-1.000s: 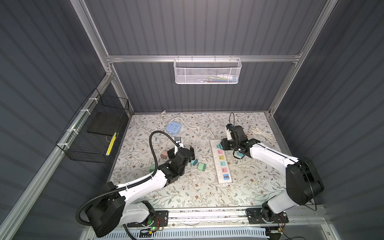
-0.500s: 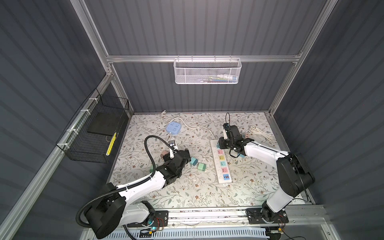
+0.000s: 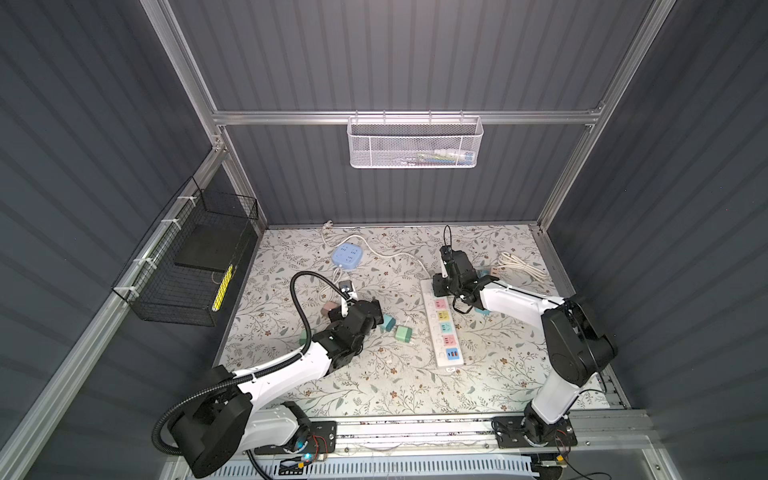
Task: Insert the plug
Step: 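Lower the teal adapter with the right gripper onto the strip's farthest socket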
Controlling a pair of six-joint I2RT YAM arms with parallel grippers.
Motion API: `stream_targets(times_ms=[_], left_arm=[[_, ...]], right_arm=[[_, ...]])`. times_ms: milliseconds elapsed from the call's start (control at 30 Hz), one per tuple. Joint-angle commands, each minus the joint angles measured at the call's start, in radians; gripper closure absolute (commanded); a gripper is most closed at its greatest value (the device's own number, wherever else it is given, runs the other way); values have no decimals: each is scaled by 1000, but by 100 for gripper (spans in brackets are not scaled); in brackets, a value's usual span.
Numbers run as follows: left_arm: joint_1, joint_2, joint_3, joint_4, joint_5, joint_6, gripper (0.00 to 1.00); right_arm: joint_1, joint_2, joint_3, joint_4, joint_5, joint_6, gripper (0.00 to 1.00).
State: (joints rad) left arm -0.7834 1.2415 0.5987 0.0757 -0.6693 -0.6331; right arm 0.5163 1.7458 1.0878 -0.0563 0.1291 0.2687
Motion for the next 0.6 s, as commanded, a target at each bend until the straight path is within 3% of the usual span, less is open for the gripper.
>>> stream_targets(times_ms=[0,233,567], left_arm=[[9,3,-8,24,-2,17,0],[10,15,-2,29,11,16,0],[10,-3,-9,28,15,16,0]], right_arm=[[10,-13,11,-67,35,-10,83],[13,-49,22,-95,14,19,84],[17,22,15,-77,12,26,85]])
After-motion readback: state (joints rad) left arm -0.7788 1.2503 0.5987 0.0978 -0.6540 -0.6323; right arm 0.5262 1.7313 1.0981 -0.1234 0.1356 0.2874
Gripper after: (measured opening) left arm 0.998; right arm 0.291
